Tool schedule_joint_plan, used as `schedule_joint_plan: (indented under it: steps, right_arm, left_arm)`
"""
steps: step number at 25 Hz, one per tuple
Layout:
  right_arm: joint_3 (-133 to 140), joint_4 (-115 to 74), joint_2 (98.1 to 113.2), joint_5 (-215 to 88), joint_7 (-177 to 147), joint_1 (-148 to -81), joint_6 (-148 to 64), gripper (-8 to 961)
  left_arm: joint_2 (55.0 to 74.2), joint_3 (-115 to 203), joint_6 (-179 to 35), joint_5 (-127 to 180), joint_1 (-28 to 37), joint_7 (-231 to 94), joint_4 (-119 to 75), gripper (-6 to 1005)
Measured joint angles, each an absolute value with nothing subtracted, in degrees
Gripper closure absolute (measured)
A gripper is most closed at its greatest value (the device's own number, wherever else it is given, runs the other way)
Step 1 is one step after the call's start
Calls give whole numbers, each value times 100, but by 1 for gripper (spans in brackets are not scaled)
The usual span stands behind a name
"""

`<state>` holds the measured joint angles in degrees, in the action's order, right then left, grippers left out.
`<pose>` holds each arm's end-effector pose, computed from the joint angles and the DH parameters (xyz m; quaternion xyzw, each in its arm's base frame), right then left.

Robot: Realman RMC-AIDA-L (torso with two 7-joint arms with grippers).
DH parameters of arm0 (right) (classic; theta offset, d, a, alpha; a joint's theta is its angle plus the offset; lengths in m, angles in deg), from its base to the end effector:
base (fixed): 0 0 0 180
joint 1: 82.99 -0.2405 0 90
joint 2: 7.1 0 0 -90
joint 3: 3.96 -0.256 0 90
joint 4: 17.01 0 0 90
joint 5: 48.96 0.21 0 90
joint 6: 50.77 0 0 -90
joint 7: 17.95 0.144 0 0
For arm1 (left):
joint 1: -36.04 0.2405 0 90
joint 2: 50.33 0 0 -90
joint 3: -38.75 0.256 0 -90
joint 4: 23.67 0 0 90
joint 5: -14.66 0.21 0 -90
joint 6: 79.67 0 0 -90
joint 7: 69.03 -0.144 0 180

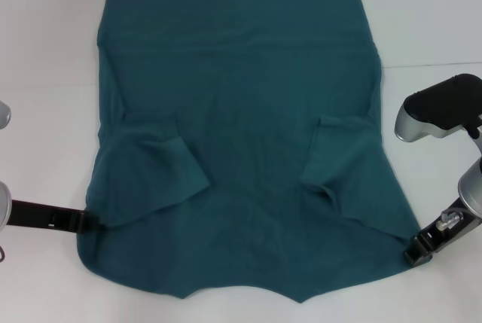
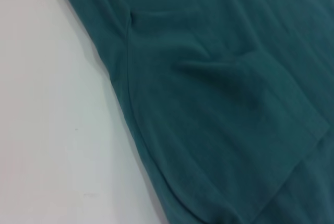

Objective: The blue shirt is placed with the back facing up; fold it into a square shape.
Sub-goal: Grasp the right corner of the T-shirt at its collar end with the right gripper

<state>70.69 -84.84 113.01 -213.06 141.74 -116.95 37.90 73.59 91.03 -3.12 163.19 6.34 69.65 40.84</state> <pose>0.2495 0.3496 0.0077 -0.8017 0.4859 -0.2586 0.2330 -0.2715 0.3597 0.0165 -0.8320 -0.4987 0.0214 0.2423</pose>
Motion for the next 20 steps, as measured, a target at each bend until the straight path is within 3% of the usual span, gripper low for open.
schedule_joint_plan:
  steps: [8, 20]
  right_arm:
    - [7079, -8360, 11308, -21313, 14193, -11742, 3734, 465]
    - [7069, -8330, 11291, -21197, 14152, -11715, 3556, 565]
  left_arm:
    - [7359, 9105, -311, 16319, 632, 6956, 4083, 968]
    - [7359, 9104, -298, 16281, 599, 6922, 4030, 967]
